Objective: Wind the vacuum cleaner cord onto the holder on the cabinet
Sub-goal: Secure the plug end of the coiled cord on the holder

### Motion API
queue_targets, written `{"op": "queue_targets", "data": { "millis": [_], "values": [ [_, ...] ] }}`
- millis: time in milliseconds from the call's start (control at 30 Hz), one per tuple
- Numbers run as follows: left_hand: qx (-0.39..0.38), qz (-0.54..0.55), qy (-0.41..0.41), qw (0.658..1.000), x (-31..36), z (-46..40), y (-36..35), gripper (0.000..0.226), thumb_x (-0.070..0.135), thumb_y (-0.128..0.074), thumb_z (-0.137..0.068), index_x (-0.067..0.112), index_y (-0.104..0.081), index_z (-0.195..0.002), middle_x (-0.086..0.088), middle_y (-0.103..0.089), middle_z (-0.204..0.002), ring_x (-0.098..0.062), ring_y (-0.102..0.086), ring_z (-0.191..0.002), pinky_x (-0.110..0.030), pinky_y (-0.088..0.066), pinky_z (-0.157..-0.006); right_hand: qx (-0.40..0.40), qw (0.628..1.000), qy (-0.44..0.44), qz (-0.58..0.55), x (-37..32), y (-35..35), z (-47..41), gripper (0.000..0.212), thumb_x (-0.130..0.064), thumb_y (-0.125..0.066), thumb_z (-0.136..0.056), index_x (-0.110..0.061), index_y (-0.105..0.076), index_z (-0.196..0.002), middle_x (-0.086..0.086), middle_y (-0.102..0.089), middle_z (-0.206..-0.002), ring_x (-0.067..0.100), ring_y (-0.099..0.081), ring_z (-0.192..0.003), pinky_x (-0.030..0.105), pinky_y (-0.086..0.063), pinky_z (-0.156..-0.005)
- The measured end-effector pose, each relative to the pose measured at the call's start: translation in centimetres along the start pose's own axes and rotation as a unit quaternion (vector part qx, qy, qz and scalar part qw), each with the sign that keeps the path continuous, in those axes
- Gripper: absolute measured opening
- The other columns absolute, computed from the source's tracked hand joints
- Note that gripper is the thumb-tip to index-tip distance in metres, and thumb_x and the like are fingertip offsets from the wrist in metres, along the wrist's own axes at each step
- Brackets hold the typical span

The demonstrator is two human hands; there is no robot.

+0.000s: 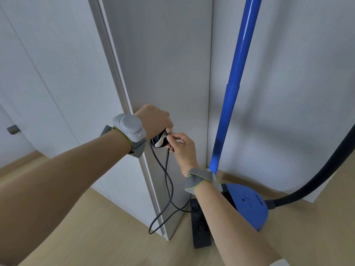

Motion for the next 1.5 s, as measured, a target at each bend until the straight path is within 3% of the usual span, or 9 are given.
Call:
{"op": "queue_targets", "data": {
  "millis": [133, 267, 467, 700, 833, 967, 1133, 1367, 1500],
  "values": [
    [-0.007, -0.011, -0.008, 1.0, 0.2, 0.0, -0.2, 0.048, 0.006, -0.044, -0.1, 0.041, -0.047, -0.133, 0.005, -0.036, -0.099, -0.013, -0.033, -0.052, -0.026, -0.022, -0.048, 0.003, 1.0, 0.006, 0.019, 0.0, 0.1, 0.0, 0.018, -0.015, -0.07, -0.092, 0.0, -0.071, -0.103, 0.01, -0.072, -0.092, 0.011, -0.065, -0.066, 0.021, -0.054, -0.062],
    [0.012, -0.016, -0.016, 1.0, 0.3, 0.1, -0.5, 0.047, 0.005, -0.045, -0.098, 0.039, -0.05, -0.13, 0.004, -0.038, -0.098, -0.018, -0.048, -0.069, -0.028, -0.035, -0.06, 0.0, 1.0, -0.003, 0.023, 0.0, 0.2, 0.1, 0.017, -0.015, -0.07, -0.091, -0.002, -0.073, -0.101, 0.01, -0.073, -0.085, 0.011, -0.066, -0.067, 0.021, -0.053, -0.062],
    [0.019, -0.006, -0.03, 0.999, 0.1, -0.2, -0.4, 0.047, 0.008, -0.046, -0.099, 0.046, -0.052, -0.127, 0.008, -0.036, -0.097, -0.019, -0.057, -0.083, -0.028, -0.037, -0.062, -0.021, 0.999, -0.034, 0.007, 0.3, 0.0, 0.1, 0.016, -0.012, -0.069, -0.092, 0.001, -0.072, -0.102, 0.004, -0.069, -0.074, 0.011, -0.063, -0.059, 0.021, -0.05, -0.056],
    [0.016, -0.014, -0.02, 1.0, -0.3, -0.4, 0.3, 0.047, 0.009, -0.046, -0.102, 0.048, -0.054, -0.127, 0.01, -0.036, -0.096, -0.018, -0.045, -0.071, -0.025, -0.028, -0.054, -0.007, 0.999, -0.038, 0.028, 0.3, -0.4, -0.4, 0.015, -0.013, -0.066, -0.094, -0.001, -0.07, -0.101, 0.005, -0.067, -0.076, 0.013, -0.061, -0.059, 0.023, -0.049, -0.057],
    [0.021, -0.024, -0.029, 0.999, -0.4, -0.3, 0.0, 0.047, 0.007, -0.046, -0.101, 0.043, -0.05, -0.131, 0.008, -0.05, -0.108, -0.018, -0.047, -0.069, -0.026, -0.031, -0.057, 0.021, 0.999, -0.024, 0.034, 0.7, -0.5, -0.4, 0.015, -0.012, -0.064, -0.095, 0.001, -0.069, -0.102, 0.008, -0.065, -0.072, 0.012, -0.059, -0.059, 0.024, -0.049, -0.059],
    [0.02, -0.041, -0.037, 0.998, -0.1, -0.3, 0.1, 0.045, 0.006, -0.045, -0.1, 0.041, -0.049, -0.128, 0.008, -0.04, -0.099, -0.018, -0.047, -0.066, -0.025, -0.023, -0.05, 0.024, 0.999, -0.006, 0.041, 0.8, -0.6, 0.0, 0.014, -0.013, -0.063, -0.097, 0.0, -0.068, -0.102, 0.007, -0.065, -0.077, 0.009, -0.059, -0.058, 0.02, -0.048, -0.057],
    [0.014, -0.051, -0.058, 0.997, 0.3, -0.4, -0.1, 0.046, 0.005, -0.047, -0.099, 0.039, -0.05, -0.13, 0.006, -0.038, -0.099, -0.019, -0.049, -0.069, -0.028, -0.035, -0.059, 0.024, 0.997, 0.02, 0.065, 0.7, -0.3, 0.0, 0.014, -0.013, -0.066, -0.095, -0.002, -0.07, -0.101, 0.003, -0.066, -0.081, 0.006, -0.057, -0.056, 0.013, -0.048, -0.062],
    [0.022, -0.053, -0.07, 0.996, 0.3, -0.1, -0.1, 0.047, 0.006, -0.048, -0.099, 0.041, -0.051, -0.131, 0.006, -0.044, -0.106, -0.02, -0.055, -0.076, -0.028, -0.036, -0.061, 0.007, 0.996, 0.032, 0.086, 0.3, 0.0, -0.2, 0.014, -0.014, -0.067, -0.094, -0.003, -0.072, -0.1, -0.001, -0.066, -0.081, 0.007, -0.055, -0.06, 0.011, -0.047, -0.062],
    [0.019, -0.055, -0.066, 0.996, 0.4, 0.3, -0.1, 0.047, 0.002, -0.046, -0.098, 0.037, -0.052, -0.13, 0.004, -0.039, -0.1, -0.02, -0.055, -0.074, -0.028, -0.037, -0.061, 0.062, 0.994, 0.052, 0.079, 0.6, -0.7, 0.6, 0.007, -0.015, -0.065, -0.096, -0.008, -0.068, -0.095, 0.002, -0.07, -0.085, 0.014, -0.063, -0.071, 0.016, -0.05, -0.069]
  ]
}}
Point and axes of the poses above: each hand's wrist, its own z-axis away from the middle knuckle, its own y-axis out of the back of the hand, x = y × z, the point moved 6 cm from there along -z, towards the middle knuckle
